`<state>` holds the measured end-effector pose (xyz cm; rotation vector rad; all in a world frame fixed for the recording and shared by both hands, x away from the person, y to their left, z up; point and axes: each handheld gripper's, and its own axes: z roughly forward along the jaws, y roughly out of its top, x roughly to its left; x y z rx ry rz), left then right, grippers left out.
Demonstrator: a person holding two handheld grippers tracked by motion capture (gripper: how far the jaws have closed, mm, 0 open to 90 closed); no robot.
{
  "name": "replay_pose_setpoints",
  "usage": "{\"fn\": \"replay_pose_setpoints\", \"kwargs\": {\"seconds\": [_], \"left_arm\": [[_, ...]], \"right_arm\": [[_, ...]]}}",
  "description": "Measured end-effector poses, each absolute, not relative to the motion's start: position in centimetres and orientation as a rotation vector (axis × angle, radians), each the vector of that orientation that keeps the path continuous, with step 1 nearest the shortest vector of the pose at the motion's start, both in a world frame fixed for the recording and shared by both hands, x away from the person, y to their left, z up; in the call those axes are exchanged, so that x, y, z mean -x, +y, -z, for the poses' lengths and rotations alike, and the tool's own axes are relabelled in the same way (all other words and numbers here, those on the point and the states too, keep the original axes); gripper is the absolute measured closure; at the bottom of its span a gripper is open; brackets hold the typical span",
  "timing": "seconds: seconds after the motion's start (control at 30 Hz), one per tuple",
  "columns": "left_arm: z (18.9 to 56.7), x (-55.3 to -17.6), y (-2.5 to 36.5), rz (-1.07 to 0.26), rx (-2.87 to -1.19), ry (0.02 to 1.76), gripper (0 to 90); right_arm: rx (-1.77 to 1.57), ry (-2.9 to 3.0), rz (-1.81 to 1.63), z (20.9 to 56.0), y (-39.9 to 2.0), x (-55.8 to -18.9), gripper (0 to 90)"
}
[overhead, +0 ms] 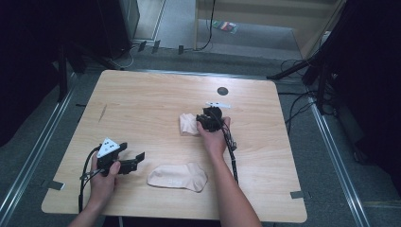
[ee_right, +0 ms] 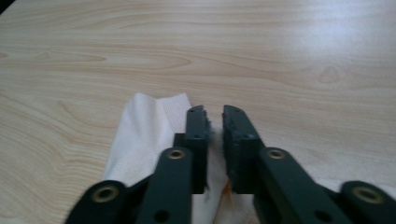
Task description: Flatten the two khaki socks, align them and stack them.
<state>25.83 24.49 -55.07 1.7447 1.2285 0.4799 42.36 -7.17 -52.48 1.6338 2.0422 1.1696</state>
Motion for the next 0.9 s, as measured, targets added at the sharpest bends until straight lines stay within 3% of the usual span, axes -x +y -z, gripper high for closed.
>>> {"fn": "replay_pose_setpoints", "kwargs": {"seconds": [0.1,0.67,0.77,0.9], "left_arm": [[55.1,-25.9,24.5,-0.482,-1.739,1.232,14.5],[55.1,-25.8,24.6,-0.487,-1.738,1.235,14.6],[55.1,-25.8,24.6,-0.491,-1.727,1.237,14.6],[55.1,-25.8,24.6,-0.493,-1.729,1.237,14.6]], "right_arm": [[-1.595,2.049,-1.202,51.9,-6.5,-41.9,88.4],[-1.295,2.161,-1.501,44.2,2.4,-37.3,88.9],[-1.309,2.088,-1.650,42.6,1.8,-36.6,88.9],[-1.386,2.003,-1.625,43.4,-0.8,-36.8,88.7]]}}
